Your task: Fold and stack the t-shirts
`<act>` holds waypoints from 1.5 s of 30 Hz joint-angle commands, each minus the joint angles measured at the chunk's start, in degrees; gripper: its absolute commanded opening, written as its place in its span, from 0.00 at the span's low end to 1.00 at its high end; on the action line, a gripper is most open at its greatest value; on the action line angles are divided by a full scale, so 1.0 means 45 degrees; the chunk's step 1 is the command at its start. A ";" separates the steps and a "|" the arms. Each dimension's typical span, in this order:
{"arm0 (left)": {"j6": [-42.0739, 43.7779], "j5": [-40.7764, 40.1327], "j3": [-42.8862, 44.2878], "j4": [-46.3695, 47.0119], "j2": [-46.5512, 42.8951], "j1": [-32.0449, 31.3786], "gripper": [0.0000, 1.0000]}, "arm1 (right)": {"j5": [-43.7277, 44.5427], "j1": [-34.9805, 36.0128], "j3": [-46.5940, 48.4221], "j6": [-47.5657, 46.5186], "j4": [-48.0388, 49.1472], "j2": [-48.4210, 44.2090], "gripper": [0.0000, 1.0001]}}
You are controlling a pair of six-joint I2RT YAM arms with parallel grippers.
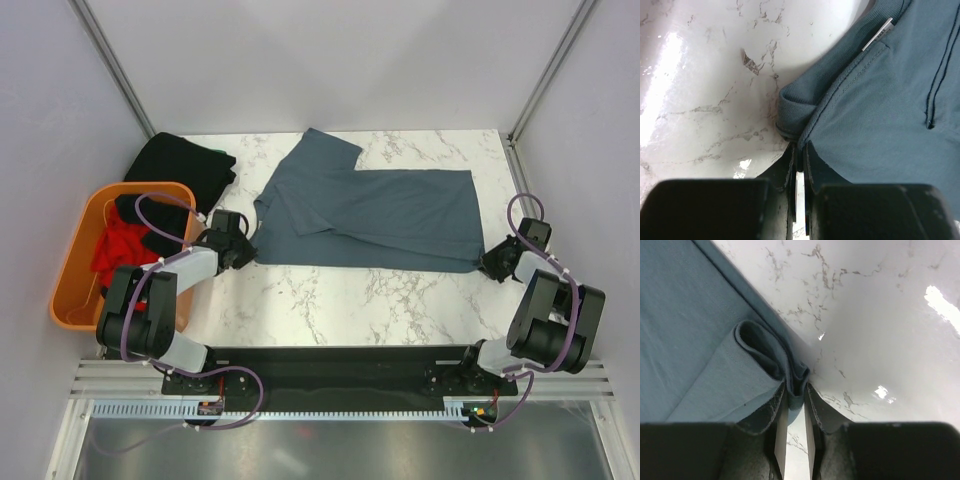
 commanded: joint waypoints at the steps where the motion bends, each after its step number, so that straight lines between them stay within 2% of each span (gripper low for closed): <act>1: -0.0192 0.0012 -0.0216 0.0339 0.0152 0.0145 0.04 | 0.0948 -0.0022 -0.0334 -0.0347 -0.0613 -0.0393 0.25; 6: -0.0192 0.0090 -0.0275 0.0397 0.0172 0.0184 0.03 | 0.0871 -0.0022 -0.0296 -0.0347 -0.0594 -0.0023 0.18; 9: -0.0192 0.0110 -0.0294 0.0475 0.0152 0.0223 0.02 | 0.0890 -0.0022 -0.0373 -0.0328 -0.0497 0.0036 0.02; 10: -0.0192 0.0129 -0.0294 0.0475 0.0171 0.0243 0.02 | 0.0910 -0.0041 -0.0393 -0.0328 -0.0496 0.0036 0.00; 15: 0.0101 0.0480 0.0270 0.0184 0.0074 0.0184 0.02 | 0.0833 -0.0041 0.0249 -0.0036 -0.1041 0.0328 0.00; 18: 0.0199 0.0714 0.2063 -0.1357 -0.0354 0.0184 0.02 | -0.0338 0.0173 0.2101 0.0336 -0.2250 0.0895 0.00; 20: 0.0413 0.0774 0.3879 -0.2840 -0.1131 0.0165 0.02 | -0.0710 0.0369 0.3879 0.0317 -0.3089 0.0393 0.00; 22: 0.0724 0.0326 0.5418 -0.3739 -0.1720 0.0184 0.02 | -0.0401 0.0388 0.5049 0.0278 -0.3522 -0.0312 0.00; 25: 0.1057 -0.0105 0.6286 -0.5186 -0.2775 0.0184 0.02 | -0.0125 0.0213 0.5583 -0.0170 -0.4752 -0.0979 0.00; 27: 0.0923 0.0088 0.5899 -0.5462 -0.3575 0.0184 0.02 | -0.0029 0.0213 0.5079 -0.0404 -0.4891 -0.1271 0.00; 31: 0.0610 0.0441 0.3211 -0.5462 -0.4787 0.0184 0.02 | -0.0339 0.0115 0.2720 -0.0484 -0.4443 -0.1701 0.00; 36: 0.0200 0.0598 0.0201 -0.5462 -0.6795 0.0184 0.02 | -0.0419 0.0095 0.1015 -0.0464 -0.3953 -0.2014 0.01; 45: -0.0601 0.0871 -0.1875 -0.6477 -0.9377 0.0126 0.02 | -0.0029 -0.0392 -0.0547 0.0160 -0.4304 -0.2892 0.04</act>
